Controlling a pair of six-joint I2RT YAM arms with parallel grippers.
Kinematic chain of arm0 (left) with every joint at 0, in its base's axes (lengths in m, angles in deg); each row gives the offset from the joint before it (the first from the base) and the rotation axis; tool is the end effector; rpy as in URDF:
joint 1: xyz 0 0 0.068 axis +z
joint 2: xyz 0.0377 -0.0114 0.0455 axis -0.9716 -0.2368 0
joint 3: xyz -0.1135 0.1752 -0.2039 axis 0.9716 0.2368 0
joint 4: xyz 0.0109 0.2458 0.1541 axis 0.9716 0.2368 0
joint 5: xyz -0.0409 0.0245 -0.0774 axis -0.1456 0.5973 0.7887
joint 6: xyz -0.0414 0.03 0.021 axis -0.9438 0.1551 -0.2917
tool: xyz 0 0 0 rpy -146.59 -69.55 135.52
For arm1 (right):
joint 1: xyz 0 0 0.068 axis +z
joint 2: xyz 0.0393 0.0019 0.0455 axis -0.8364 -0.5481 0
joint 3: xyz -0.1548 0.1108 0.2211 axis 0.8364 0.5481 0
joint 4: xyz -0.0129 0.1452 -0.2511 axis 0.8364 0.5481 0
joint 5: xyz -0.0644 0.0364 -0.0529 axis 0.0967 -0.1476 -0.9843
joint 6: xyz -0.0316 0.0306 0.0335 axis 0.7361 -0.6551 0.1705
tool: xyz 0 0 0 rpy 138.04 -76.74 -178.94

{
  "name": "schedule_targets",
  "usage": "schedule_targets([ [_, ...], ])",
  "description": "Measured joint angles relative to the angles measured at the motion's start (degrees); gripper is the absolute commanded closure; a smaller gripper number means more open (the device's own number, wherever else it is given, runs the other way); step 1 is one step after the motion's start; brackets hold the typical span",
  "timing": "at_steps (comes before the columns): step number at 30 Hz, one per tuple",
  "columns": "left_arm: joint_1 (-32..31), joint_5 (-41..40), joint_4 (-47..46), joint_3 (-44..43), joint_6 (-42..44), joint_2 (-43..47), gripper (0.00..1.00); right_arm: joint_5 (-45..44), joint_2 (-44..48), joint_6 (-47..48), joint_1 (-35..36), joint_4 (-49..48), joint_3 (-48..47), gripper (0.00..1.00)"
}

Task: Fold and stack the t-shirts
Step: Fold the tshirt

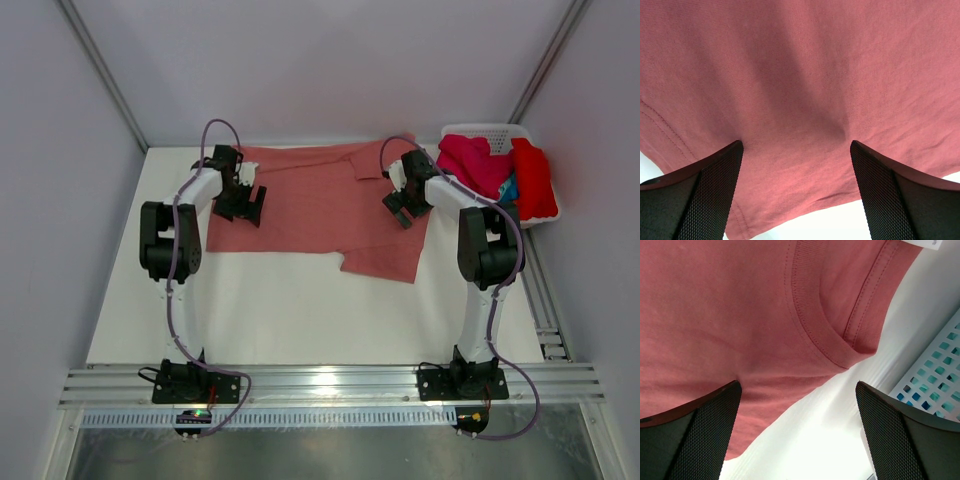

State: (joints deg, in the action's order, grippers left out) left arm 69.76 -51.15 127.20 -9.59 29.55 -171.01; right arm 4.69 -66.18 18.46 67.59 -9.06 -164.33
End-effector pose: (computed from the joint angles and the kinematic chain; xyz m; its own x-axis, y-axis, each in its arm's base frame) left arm 0.4885 -0.0630 0.1702 -0.9111 0.2199 -0.3486 0.2802 0.9507 -0.1326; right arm 0.4612 0.0815 0.1749 -0.7024 -0.6361 -0.3194 -0.5277 0.7665 -0.3660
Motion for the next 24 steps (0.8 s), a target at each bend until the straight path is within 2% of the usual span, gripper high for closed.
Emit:
schedule_targets([
  [13,-0.33,-0.15,-0.94,1.22,0.00,0.59,0.11,-0.50,-0.55,0.02,0.00,-0.55,-0.09,0.01],
  [24,-1.03,-0.17,-3.02,6.27,0.02,3.65,0.11,-0.70,0.42,-0.28,0.00,-2.40,1.84,0.01],
])
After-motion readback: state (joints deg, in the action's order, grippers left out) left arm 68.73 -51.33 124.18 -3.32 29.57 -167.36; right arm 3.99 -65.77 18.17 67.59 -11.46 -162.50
